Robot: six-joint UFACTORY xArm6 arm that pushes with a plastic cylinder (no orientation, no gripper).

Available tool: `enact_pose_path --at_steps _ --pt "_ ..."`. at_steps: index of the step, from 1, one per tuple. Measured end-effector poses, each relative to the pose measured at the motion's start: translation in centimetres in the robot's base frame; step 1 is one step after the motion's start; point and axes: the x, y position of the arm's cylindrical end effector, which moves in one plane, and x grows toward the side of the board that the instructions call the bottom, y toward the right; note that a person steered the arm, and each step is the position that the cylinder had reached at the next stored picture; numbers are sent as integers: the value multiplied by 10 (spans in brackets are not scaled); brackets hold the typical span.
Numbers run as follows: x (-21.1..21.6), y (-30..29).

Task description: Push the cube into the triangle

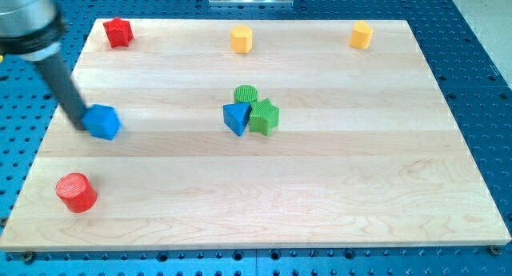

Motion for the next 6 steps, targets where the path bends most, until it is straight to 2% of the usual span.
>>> enact_pose_path --at_steps 1,2,3,4,5,6 --pt "-11 53" --pt "2 -47" --pt "32 6" --pt "24 72" --pt "-6 139" --pt "-20 74"
